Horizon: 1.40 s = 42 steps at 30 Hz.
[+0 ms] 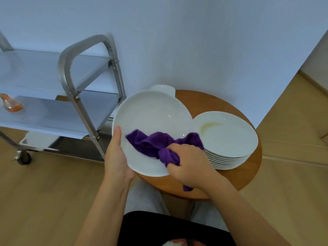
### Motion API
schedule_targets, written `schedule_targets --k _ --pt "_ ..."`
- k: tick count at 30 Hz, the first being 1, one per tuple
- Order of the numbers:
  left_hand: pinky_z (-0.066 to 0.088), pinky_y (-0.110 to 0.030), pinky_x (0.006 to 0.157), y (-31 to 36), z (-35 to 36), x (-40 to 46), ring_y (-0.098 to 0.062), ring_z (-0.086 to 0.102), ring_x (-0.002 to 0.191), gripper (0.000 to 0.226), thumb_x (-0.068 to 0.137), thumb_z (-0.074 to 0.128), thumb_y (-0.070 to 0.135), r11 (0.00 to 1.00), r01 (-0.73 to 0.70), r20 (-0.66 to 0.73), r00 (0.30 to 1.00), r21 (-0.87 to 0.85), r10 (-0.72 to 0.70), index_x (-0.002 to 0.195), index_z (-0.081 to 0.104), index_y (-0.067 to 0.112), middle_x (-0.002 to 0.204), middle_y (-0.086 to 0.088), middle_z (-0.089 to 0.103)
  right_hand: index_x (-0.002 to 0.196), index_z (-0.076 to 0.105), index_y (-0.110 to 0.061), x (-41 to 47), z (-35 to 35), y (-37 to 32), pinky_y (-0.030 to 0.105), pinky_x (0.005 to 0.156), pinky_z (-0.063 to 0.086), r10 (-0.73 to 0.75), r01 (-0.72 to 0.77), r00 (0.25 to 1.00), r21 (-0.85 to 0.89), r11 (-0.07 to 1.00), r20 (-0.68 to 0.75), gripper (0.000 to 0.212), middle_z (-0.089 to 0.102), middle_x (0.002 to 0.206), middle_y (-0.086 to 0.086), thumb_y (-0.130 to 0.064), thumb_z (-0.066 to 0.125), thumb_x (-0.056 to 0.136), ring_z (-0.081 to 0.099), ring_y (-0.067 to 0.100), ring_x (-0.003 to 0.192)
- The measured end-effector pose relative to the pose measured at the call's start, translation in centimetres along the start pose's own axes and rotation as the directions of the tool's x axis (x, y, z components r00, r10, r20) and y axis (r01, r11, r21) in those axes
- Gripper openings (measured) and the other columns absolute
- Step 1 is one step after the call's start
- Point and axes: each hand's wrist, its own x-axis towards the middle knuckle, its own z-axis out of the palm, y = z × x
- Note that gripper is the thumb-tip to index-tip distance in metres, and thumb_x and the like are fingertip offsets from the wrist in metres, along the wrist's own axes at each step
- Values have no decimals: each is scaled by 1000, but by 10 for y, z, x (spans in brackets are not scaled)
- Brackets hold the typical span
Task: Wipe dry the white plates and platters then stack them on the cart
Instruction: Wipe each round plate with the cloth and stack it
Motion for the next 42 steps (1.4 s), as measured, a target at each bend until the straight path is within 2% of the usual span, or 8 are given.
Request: schedule_targets --k 2,7,19,23,27,32,37,42 --pt "58 -42 72 -5 -9 2 -25 70 93 28 91 46 48 998 -14 -57 998 65 18 109 59 31 101 -1 73 98 49 -24 2 2 11 23 63 50 115 -122 988 -60 991 -105 14 56 80 -10 -27 56 86 54 9 72" --pt "57 -38 65 -17 -32 9 -24 67 89 22 97 38 45 990 22 -272 962 137 17 98 58 36 97 3 71 99 48 -30 -1 9 21 9 49 38 436 -304 829 374 876 -351 22 54 75 -16 -15 59 87 56 8 66" --pt "54 -39 81 -57 -43 51 -20 65 85 20 95 44 45 972 149 -481 876 182 -44 92 58 30 93 3 68 78 52 -23 -8 33 29 16 48 41 609 -251 725 700 668 -321 22 52 69 -2 -3 56 86 51 15 62" --pt "53 -39 86 -67 -47 69 -17 61 88 22 98 41 38 885 190 -493 869 426 51 111 53 24 102 3 63 87 55 -25 -6 33 30 12 47 44 630 -238 719 748 620 -293 20 55 75 -5 -4 57 87 55 14 67" --pt "52 -43 87 -70 -61 86 -27 55 103 33 97 39 16 487 256 -413 876 835 248 129 45 9 126 -12 50 102 58 -22 1 32 30 9 50 45 709 -249 683 857 452 -175 21 59 87 -7 -8 59 86 60 14 80" --pt "48 -43 94 -65 -55 87 -31 48 114 41 94 47 17 425 308 -427 876 851 222 133 39 9 137 -13 37 91 61 -19 -2 30 29 11 50 45 714 -274 694 882 383 -95 15 60 84 -3 -6 60 85 60 16 81" --pt "28 -44 109 -94 -4 40 -24 26 134 59 88 60 32 -11 -57 57 907 998 418 140 33 23 147 -4 29 92 57 -19 -9 1 23 20 53 52 711 -81 703 994 72 6 20 60 84 3 -3 56 80 62 17 75" --pt "37 -9 77 -118 49 21 -6 52 93 22 95 48 38 187 -242 202 956 952 211 108 58 24 106 7 60 107 54 -18 -29 -43 36 29 65 56 756 290 652 940 -180 -56 48 67 93 2 -14 60 59 68 20 83"
